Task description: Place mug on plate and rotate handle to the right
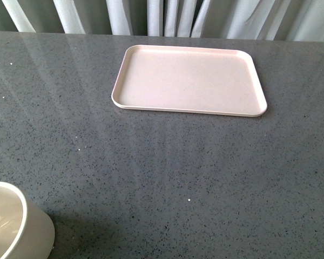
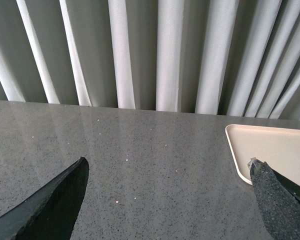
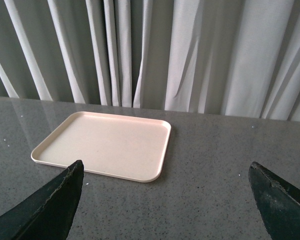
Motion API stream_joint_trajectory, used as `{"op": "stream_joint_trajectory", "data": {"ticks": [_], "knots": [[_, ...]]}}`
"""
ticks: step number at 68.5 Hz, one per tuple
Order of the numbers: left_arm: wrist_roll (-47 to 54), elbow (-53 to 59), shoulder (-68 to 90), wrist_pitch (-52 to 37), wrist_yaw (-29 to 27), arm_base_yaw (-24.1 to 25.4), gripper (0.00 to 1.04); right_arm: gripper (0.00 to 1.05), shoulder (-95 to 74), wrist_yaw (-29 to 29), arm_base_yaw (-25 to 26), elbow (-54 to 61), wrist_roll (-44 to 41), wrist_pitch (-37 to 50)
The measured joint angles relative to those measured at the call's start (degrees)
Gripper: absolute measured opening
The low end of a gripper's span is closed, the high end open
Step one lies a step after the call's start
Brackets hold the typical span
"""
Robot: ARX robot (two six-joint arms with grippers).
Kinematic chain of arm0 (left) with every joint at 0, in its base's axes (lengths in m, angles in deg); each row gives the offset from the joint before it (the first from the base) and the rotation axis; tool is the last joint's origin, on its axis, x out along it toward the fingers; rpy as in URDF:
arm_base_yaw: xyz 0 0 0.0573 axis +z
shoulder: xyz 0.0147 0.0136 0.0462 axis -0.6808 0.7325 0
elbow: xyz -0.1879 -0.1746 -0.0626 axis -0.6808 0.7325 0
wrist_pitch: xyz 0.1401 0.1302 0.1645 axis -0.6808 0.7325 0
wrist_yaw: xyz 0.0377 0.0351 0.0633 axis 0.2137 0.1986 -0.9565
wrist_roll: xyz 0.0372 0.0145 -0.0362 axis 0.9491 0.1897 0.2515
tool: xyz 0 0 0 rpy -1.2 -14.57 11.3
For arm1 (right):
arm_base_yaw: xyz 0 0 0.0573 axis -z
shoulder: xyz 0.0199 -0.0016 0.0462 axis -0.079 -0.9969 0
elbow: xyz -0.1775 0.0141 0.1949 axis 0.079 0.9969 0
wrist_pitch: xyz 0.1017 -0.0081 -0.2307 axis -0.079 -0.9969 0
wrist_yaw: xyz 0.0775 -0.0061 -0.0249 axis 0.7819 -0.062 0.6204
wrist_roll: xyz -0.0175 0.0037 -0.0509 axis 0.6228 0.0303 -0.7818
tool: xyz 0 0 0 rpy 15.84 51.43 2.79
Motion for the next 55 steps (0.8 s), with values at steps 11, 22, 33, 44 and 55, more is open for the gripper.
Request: {"op": "stream_joint_trajectory", "data": {"ticks": [11, 22, 33, 44, 55], "knots": [[0.0, 0.0, 0.0, 0.02, 0.0, 0.0, 0.95, 0.96, 0.0, 0.0, 0.0, 0.0, 0.0, 0.0], [0.0, 0.0, 0.0, 0.0, 0.0, 0.0, 0.95, 0.96, 0.0, 0.0, 0.0, 0.0, 0.0, 0.0], [0.0, 0.0, 0.0, 0.02, -0.02, 0.0, 0.95, 0.96, 0.0, 0.0, 0.0, 0.0, 0.0, 0.0], [0.0, 0.0, 0.0, 0.02, 0.0, 0.0, 0.95, 0.96, 0.0, 0.0, 0.0, 0.0, 0.0, 0.0], [-1.2, -0.92, 1.46, 2.78, 4.61, 1.16, 0.95, 0.96, 0.0, 0.0, 0.0, 0.0, 0.0, 0.0]]}}
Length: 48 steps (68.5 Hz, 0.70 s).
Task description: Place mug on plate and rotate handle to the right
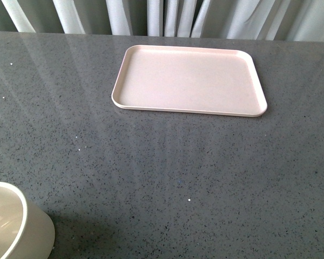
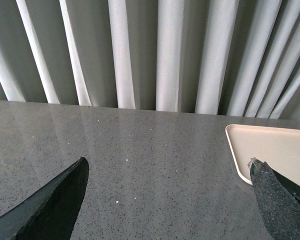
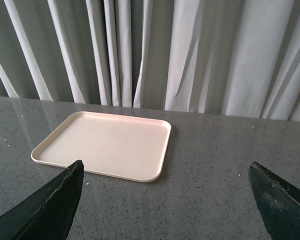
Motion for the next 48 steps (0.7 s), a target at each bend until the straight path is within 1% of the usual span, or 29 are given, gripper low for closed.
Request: {"op": "stream_joint_trajectory", "data": {"ticks": [2, 3, 6, 10, 14, 16, 24, 27, 37, 48], "knots": [[-1.9, -3.17, 3.91, 7.19, 8.81, 1.92, 0.95, 0.96, 0.0, -0.04, 0.0, 0.0, 0.02, 0.0], [-2.25, -4.92, 6.93, 10.27, 12.26, 2.34, 0.95, 0.96, 0.0, 0.02, 0.0, 0.0, 0.0, 0.0], [-2.86, -8.46, 14.34, 14.36, 19.12, 1.73, 0.95, 0.96, 0.0, 0.09, 0.0, 0.0, 0.0, 0.0], [-1.62, -11.43, 21.46, 14.29, 21.99, 0.9, 0.95, 0.96, 0.0, 0.07, 0.0, 0.0, 0.0, 0.0], [2.56, -14.91, 29.7, 13.33, 22.25, 2.08, 0.95, 0.96, 0.0, 0.0, 0.0, 0.0, 0.02, 0.0], [6.45, -16.7, 34.6, 13.51, 22.43, 4.04, 0.95, 0.96, 0.0, 0.02, 0.0, 0.0, 0.02, 0.0], [15.8, -19.32, 43.12, 15.98, 23.56, 9.33, 0.95, 0.96, 0.0, 0.02, 0.0, 0.0, 0.02, 0.0], [21.22, -20.41, 47.04, 17.9, 24.0, 11.98, 0.95, 0.96, 0.0, 0.02, 0.0, 0.0, 0.02, 0.0], [29.4, -21.49, 52.15, 19.32, 23.87, 14.08, 0.95, 0.96, 0.0, 0.02, 0.0, 0.0, 0.02, 0.0], [34.53, -21.73, 57.16, 19.19, 22.36, 14.36, 0.95, 0.96, 0.0, 0.0, 0.0, 0.0, 0.02, 0.0]]}}
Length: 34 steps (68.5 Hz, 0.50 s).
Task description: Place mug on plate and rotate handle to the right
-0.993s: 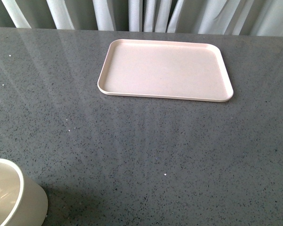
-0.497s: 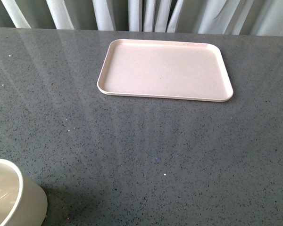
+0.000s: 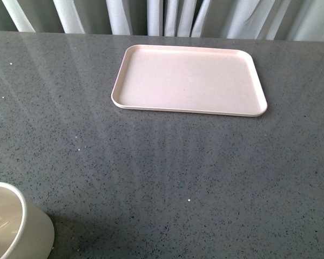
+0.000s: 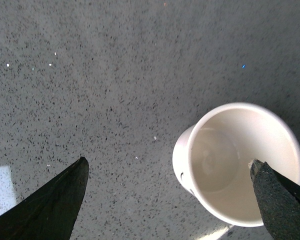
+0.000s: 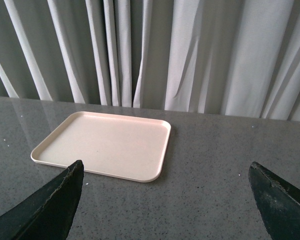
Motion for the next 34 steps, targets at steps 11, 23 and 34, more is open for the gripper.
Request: {"op": "stream_joint_trajectory", "data": {"ticks": [11, 23, 34], "knots": [[1.27, -0.11, 3.43, -2.49, -0.72, -2.49, 0.95, 0.96, 0.0, 0.02, 0.0, 0.0, 0.0, 0.0], [1.4, -0.13, 8.39, -5.86, -2.25, -4.7, 0.95, 0.96, 0.0, 0.02, 0.0, 0.0, 0.0, 0.0], [1.46, -0.57, 12.55, -7.89, -3.63, -5.51, 0.95, 0.96, 0.0, 0.02, 0.0, 0.0, 0.0, 0.0]]}}
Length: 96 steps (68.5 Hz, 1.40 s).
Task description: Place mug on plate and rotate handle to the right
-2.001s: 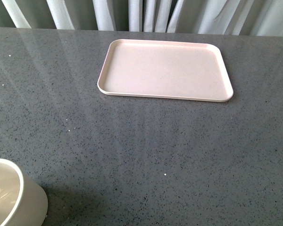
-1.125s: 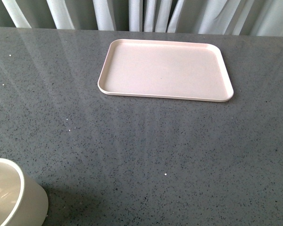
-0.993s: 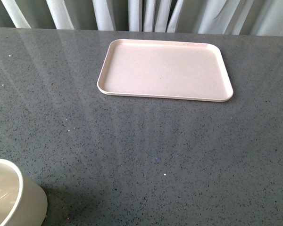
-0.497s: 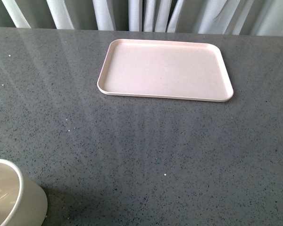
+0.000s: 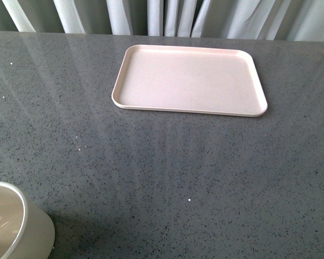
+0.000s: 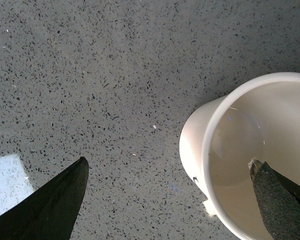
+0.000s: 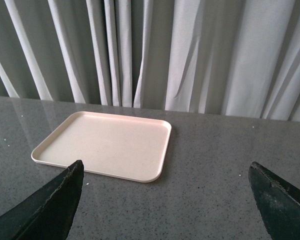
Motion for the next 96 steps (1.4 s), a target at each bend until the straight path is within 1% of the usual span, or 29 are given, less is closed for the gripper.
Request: {"op": "stream_joint_trajectory", "data": {"ticks": [26, 28, 30, 34, 35, 38, 39, 42, 43, 47, 52, 56, 57, 60, 61, 64, 65, 68, 88, 96], "knots": [[0.44, -0.57, 6.93, -3.91, -3.56, -2.91, 0.95, 0.96, 0.0, 0.0, 0.0, 0.0, 0.0, 0.0], [0.35, -0.57, 7.23, -4.31, -3.91, -3.26, 0.91, 0.96, 0.0, 0.0, 0.0, 0.0, 0.0, 0.0], [0.04, -0.57, 7.45, -4.48, -3.96, -3.74, 0.83, 0.96, 0.0, 0.0, 0.0, 0.0, 0.0, 0.0], [-0.39, -0.57, 7.5, -4.55, -4.15, -4.31, 0.76, 0.96, 0.0, 0.0, 0.0, 0.0, 0.0, 0.0], [-0.57, -0.57, 7.5, -4.55, -4.31, -4.61, 0.73, 0.96, 0.0, 0.0, 0.0, 0.0, 0.0, 0.0], [-1.11, -0.57, 7.5, -4.55, -4.37, -5.11, 0.67, 0.96, 0.0, 0.0, 0.0, 0.0, 0.0, 0.0], [-1.46, -0.57, 7.5, -4.55, -4.37, -5.44, 0.64, 0.96, 0.0, 0.0, 0.0, 0.0, 0.0, 0.0], [-2.03, -0.57, 7.45, -4.55, -4.37, -5.95, 0.58, 0.96, 0.0, 0.0, 0.0, 0.0, 0.0, 0.0], [-2.67, -0.55, 7.41, -4.55, -4.37, -6.27, 0.55, 0.96, 0.0, 0.0, 0.0, 0.0, 0.0, 0.0], [-3.5, -0.5, 7.17, -4.46, -4.35, -6.99, 0.48, 0.96, 0.0, 0.0, 0.0, 0.0, 0.0, 0.0], [-5.2, -0.28, 6.23, -4.02, -4.35, -8.28, 0.35, 0.96, 0.0, 0.0, 0.0, 0.0, 0.0, 0.0], [-6.14, -0.17, 5.57, -3.61, -4.33, -8.96, 0.28, 0.96, 0.0, 0.0, 0.0, 0.0, 0.0, 0.0], [-6.54, -0.13, 5.27, -3.43, -4.33, -9.22, 0.24, 0.96, 0.0, 0.0, 0.0, 0.0, 0.0, 0.0], [-7.21, -0.09, 4.81, -3.1, -4.37, -9.68, 0.19, 0.96, 0.0, 0.0, 0.0, 0.0, 0.0, 0.0], [-7.72, -0.09, 4.52, -2.89, -4.44, -9.92, 0.15, 0.96, 0.0, 0.0, 0.0, 0.0, 0.0, 0.0], [-8.33, -0.09, 4.07, -2.58, -4.44, -10.25, 0.1, 0.96, 0.0, 0.0, 0.0, 0.0, 0.0, 0.0], [-8.74, -0.07, 3.78, -2.32, -4.46, -10.45, 0.07, 0.96, 0.0, 0.0, 0.0, 0.0, 0.0, 0.0], [-9.18, -0.07, 3.3, -1.92, -4.48, -10.78, 0.02, 0.96, 0.0, 0.0, 0.0, 0.0, 0.0, 0.0], [-11.87, -0.33, -0.79, 3.17, -5.44, -12.44, 0.02, 0.96, 0.0, 0.0, 0.0, 0.0, 0.0, 0.0], [-15.52, -3.08, -1.49, 4.92, -6.93, -13.2, 0.02, 0.96, 0.0, 0.0, 0.0, 0.0, 0.0, 0.0]]}}
